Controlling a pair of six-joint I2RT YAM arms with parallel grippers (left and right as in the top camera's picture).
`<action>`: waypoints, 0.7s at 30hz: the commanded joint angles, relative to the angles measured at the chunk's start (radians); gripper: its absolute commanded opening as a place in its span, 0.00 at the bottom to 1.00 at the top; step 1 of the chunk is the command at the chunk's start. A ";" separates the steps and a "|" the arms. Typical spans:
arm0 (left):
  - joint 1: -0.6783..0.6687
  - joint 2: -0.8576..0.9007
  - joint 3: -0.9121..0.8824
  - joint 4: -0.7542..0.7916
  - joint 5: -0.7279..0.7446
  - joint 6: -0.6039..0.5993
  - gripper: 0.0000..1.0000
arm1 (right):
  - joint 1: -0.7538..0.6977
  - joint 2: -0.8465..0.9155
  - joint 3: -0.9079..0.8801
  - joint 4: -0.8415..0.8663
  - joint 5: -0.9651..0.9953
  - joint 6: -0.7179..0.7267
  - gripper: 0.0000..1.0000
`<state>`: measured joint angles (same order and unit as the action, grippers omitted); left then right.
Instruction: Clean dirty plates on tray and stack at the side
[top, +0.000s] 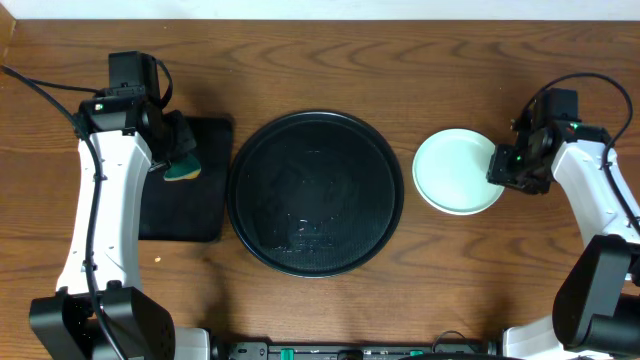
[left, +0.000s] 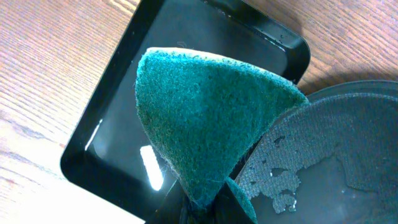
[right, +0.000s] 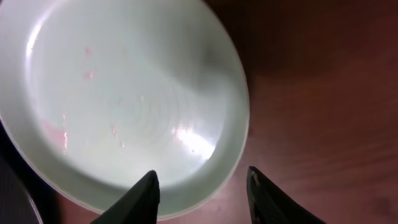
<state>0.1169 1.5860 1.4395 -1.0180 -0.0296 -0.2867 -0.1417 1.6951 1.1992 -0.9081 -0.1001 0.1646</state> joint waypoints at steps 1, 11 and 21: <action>0.005 0.006 -0.009 -0.002 -0.010 0.046 0.07 | 0.002 0.005 0.097 -0.042 -0.014 -0.005 0.46; 0.005 0.122 -0.034 0.066 -0.010 0.258 0.07 | 0.157 0.005 0.213 -0.049 -0.013 -0.006 0.59; 0.005 0.351 -0.034 0.143 -0.009 0.297 0.08 | 0.236 0.005 0.213 -0.021 -0.009 -0.005 0.71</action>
<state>0.1169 1.9038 1.4128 -0.8818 -0.0296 -0.0177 0.0868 1.6951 1.3952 -0.9272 -0.1085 0.1635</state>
